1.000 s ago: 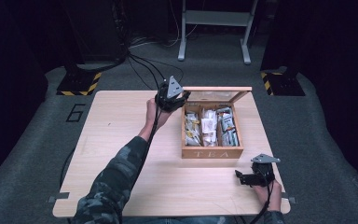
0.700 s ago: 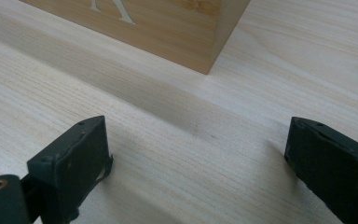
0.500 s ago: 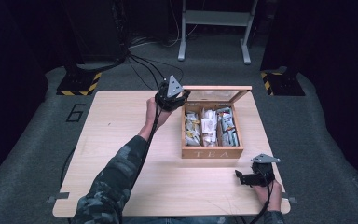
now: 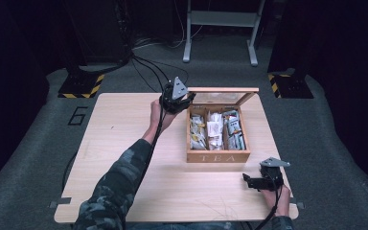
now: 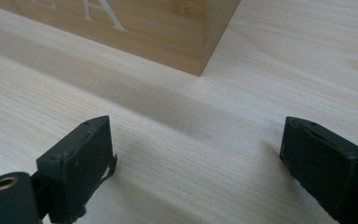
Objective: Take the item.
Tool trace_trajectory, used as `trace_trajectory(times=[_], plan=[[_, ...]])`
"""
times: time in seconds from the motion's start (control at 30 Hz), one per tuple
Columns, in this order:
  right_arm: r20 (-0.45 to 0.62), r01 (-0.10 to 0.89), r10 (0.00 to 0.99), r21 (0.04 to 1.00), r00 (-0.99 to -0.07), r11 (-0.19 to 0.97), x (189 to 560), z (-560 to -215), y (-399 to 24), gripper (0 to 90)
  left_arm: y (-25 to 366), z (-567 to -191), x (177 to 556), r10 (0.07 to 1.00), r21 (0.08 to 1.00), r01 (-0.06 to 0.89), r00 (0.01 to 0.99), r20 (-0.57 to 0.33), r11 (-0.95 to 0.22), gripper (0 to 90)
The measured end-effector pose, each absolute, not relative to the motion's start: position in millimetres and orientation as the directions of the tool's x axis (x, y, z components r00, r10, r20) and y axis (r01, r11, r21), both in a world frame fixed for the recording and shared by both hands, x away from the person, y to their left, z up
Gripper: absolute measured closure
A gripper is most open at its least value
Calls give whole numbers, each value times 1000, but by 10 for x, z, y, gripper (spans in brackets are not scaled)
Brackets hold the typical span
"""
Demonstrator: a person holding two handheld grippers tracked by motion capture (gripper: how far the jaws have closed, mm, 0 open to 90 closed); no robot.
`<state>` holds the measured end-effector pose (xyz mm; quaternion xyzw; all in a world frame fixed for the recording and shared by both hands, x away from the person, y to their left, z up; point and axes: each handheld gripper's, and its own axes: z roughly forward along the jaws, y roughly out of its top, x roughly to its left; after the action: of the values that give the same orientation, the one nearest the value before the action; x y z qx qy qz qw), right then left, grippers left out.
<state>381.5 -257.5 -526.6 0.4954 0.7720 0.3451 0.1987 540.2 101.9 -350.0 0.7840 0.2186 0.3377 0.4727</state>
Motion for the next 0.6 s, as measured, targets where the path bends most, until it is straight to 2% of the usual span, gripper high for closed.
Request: trace_trajectory(times=[0.03,0.2,0.6], plan=[[72,636,907,735,-416,234,3807,-5222,-2582,92,1016,-3499,5399,661,887,20,675,328,-461,673],[71,608,908,764,-413,217,3787,-4985,-2563,104,1015,-3502,5400,663,888,20,673,328,-459,674],[97,562,876,799,-473,215,3910,-4508,-2422,127,1020,-3503,5408,663,889,18,674,327,-457,675]])
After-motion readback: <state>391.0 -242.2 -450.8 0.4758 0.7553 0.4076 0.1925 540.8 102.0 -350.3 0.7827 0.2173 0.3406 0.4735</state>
